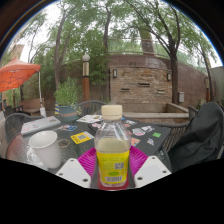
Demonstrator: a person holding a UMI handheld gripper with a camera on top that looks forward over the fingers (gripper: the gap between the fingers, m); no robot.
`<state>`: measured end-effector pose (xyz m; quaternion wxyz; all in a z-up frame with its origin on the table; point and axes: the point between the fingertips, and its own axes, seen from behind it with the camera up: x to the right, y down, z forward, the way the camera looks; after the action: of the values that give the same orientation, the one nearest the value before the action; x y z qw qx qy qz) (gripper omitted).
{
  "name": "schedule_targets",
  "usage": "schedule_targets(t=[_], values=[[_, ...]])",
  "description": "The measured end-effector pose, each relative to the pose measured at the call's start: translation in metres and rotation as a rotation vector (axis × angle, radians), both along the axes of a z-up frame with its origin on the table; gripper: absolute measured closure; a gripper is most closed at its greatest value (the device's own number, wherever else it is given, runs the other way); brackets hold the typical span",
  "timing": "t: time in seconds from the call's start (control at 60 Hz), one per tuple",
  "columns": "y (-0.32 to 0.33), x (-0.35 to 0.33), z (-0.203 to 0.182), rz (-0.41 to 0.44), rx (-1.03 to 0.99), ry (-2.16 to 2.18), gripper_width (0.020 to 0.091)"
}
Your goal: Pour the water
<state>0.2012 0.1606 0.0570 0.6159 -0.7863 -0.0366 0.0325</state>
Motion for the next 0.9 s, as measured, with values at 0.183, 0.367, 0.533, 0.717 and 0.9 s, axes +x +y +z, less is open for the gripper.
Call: schedule_targets(t=[0.183, 0.367, 0.533, 0.717, 0.9], values=[[-0.005, 0.004, -0.008, -0.027, -0.055, 0.062, 0.0426], [-0.027, 0.015, -0.001, -0.091, -0.055, 0.064, 0.0286], [-0.089, -0.003, 0.022, -0.081, -0.076, 0.086, 0.0287], [-0.187, -0.023, 0.063, -0.108, -0.045, 0.061, 0.0286], [-0.274, -0.051, 0.091, -0.078, -0.012, 0.093, 0.0285]])
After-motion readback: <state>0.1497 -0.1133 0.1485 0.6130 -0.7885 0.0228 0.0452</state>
